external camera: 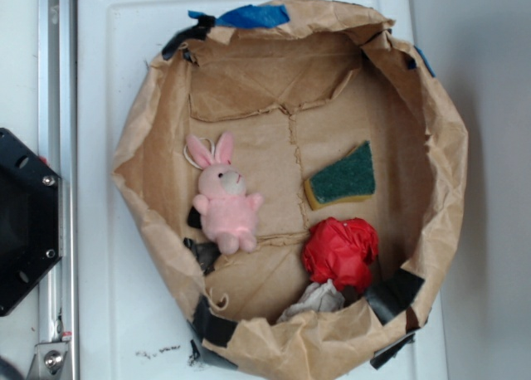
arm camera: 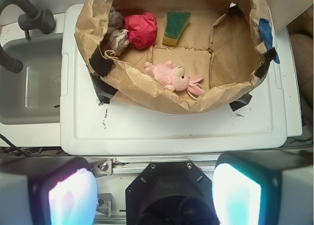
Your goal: Grab the green sponge.
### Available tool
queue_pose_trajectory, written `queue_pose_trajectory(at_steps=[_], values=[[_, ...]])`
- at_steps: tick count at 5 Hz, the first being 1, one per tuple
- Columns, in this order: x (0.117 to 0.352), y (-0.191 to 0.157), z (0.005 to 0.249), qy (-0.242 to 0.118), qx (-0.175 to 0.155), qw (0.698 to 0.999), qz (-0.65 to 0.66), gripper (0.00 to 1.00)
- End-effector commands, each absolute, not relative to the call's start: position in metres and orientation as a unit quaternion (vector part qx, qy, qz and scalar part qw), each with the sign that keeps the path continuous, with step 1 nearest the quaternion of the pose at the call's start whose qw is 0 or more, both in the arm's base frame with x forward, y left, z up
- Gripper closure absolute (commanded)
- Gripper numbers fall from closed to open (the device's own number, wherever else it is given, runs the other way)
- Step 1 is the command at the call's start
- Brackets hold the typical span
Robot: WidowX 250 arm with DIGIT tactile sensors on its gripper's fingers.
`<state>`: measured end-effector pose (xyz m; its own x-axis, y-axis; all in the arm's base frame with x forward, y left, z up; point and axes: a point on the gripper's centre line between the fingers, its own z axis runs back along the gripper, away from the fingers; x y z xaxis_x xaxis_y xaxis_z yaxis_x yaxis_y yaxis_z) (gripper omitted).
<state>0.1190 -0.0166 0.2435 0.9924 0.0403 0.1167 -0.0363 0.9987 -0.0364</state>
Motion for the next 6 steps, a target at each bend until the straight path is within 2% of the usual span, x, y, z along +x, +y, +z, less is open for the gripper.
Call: queue_pose_trajectory(at_steps=[1, 2, 3, 4, 5, 6], values=[[0.119, -0.017, 0.244, -0.059, -0.017, 0.998, 0.019, 0.00], [0.159, -0.017, 0.233, -0.074, -0.017, 0.996, 0.052, 0.00], [0.183, -0.016, 0.215, -0.096, -0.019, 0.993, 0.066, 0.00], [0.197, -0.009, 0.193, -0.117, -0.037, 0.987, 0.100, 0.00], [0.210, -0.003, 0.160, -0.121, -0.035, 0.980, 0.153, 0.00], [0.227, 0.004, 0.143, -0.109, -0.028, 0.977, 0.182, 0.00]])
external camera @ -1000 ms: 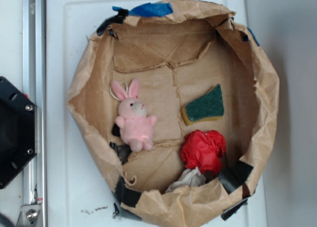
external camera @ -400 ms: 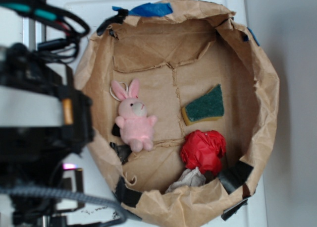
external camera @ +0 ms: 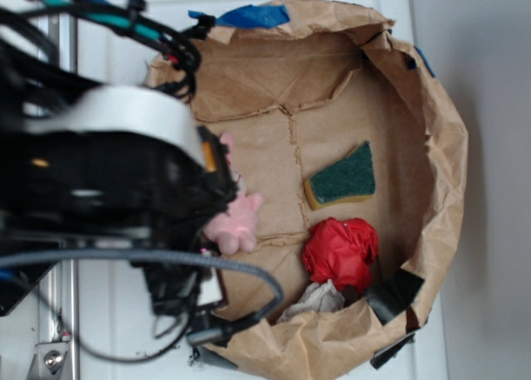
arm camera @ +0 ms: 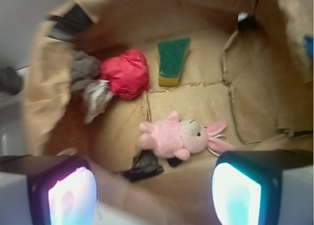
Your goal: Grab the green sponge.
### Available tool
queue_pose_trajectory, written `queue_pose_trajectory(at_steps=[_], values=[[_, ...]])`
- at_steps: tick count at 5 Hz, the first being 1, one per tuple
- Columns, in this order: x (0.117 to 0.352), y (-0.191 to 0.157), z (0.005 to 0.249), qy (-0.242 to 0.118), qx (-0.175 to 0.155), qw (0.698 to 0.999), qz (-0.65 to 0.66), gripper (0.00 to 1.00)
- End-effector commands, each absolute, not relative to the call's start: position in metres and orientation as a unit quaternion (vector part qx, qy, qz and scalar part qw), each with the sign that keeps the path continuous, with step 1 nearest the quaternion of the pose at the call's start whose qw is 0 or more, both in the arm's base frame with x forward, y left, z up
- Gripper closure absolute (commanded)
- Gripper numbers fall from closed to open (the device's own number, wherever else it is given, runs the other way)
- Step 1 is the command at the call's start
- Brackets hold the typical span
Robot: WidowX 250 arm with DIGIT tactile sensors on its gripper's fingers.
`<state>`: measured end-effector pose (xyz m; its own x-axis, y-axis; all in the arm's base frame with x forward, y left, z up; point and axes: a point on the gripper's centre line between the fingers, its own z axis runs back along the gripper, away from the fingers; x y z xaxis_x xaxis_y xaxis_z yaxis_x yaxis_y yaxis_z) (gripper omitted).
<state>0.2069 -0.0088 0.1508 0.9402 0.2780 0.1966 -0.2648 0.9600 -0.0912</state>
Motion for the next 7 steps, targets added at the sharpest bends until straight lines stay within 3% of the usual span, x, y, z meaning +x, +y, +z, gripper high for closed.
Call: queue_pose_trajectory(at_steps=[1, 3, 6, 7], values=[[0.237, 0.008, 0.132, -0.098, -0.013, 0.978, 0.185, 0.00], [0.259, 0.026, 0.124, -0.113, -0.023, 0.982, 0.153, 0.00], [0.259, 0.026, 0.124, -0.113, -0.023, 0.982, 0.153, 0.00], [0.284, 0.036, 0.109, -0.134, -0.023, 0.975, 0.177, 0.00]])
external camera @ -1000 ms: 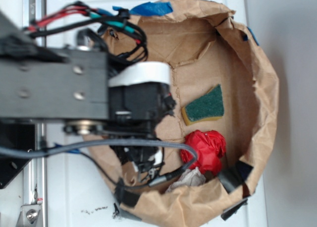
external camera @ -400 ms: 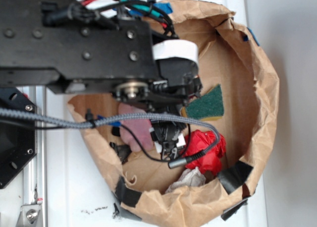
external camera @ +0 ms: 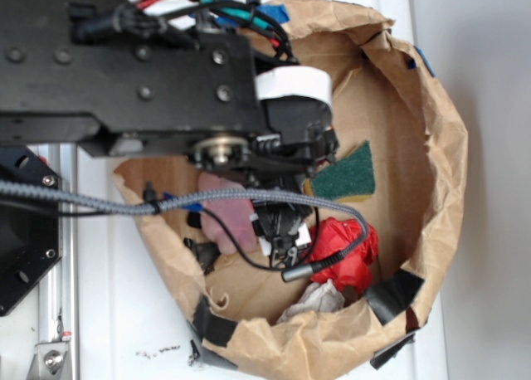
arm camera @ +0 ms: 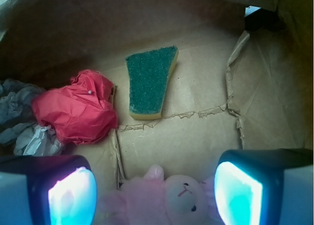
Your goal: Grab the green sponge.
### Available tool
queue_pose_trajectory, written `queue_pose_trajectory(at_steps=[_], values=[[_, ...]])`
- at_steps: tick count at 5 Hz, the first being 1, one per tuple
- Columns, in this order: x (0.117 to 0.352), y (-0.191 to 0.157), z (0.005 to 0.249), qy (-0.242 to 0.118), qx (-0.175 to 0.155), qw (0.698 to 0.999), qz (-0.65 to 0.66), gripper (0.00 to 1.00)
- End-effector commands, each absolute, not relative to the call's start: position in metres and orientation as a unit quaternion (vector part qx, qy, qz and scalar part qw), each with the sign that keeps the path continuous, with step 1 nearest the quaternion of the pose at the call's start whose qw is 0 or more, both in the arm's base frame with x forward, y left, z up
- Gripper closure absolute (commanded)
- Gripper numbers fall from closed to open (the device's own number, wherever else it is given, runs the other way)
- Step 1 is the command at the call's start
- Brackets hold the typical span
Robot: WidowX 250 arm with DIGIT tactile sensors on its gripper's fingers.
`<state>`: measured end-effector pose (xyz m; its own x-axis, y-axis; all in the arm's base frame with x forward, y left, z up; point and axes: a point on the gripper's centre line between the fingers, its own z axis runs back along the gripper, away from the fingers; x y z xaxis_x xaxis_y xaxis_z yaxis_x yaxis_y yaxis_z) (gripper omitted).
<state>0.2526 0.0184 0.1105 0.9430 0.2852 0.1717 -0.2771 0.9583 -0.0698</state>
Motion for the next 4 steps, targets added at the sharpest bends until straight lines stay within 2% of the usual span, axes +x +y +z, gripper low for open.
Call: queue_pose_trajectory(at_steps=[1, 4], values=[[0.300, 0.034, 0.096, -0.149, -0.024, 0.974, 0.169, 0.00], [0.327, 0.038, 0.058, -0.160, 0.005, 0.970, 0.182, 0.00]])
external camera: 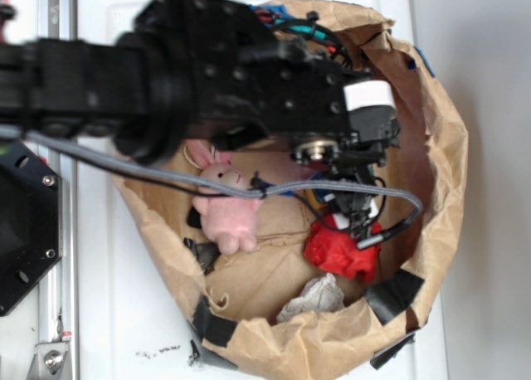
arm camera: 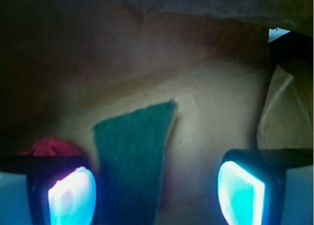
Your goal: Grab the green sponge.
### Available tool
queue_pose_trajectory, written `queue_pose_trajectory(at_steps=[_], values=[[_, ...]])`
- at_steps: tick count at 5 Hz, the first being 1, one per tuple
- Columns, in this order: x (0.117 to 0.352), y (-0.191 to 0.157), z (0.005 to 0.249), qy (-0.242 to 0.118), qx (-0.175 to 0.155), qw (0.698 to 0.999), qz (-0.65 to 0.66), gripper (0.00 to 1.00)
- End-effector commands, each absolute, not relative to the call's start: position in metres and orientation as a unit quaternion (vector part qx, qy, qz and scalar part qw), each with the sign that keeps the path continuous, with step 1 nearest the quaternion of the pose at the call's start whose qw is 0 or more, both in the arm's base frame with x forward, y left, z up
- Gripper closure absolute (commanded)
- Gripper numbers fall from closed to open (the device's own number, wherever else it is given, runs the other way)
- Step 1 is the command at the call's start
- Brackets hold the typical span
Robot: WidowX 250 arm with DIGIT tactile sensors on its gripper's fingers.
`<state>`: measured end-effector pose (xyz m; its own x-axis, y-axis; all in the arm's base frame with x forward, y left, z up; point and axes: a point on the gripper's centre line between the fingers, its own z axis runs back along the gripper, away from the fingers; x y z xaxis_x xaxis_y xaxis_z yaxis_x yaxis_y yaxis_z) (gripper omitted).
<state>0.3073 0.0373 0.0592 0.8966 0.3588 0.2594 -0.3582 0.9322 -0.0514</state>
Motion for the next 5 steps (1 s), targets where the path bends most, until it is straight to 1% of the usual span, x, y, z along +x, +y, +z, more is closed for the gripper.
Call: queue_pose_trajectory(at_steps=[1, 2, 3, 5], values=[[0.3294, 0.0353, 0.0418, -0.145, 0.005, 0.974, 0.176, 0.00], [0.3295, 0.0333, 0.0320, -0.140, 0.011, 0.976, 0.165, 0.12], [0.3301, 0.0352, 0.0331, -0.144, 0.007, 0.974, 0.174, 1.00], [0.3262, 0.0349, 0.0351, -0.152, 0.013, 0.973, 0.171, 1.00]])
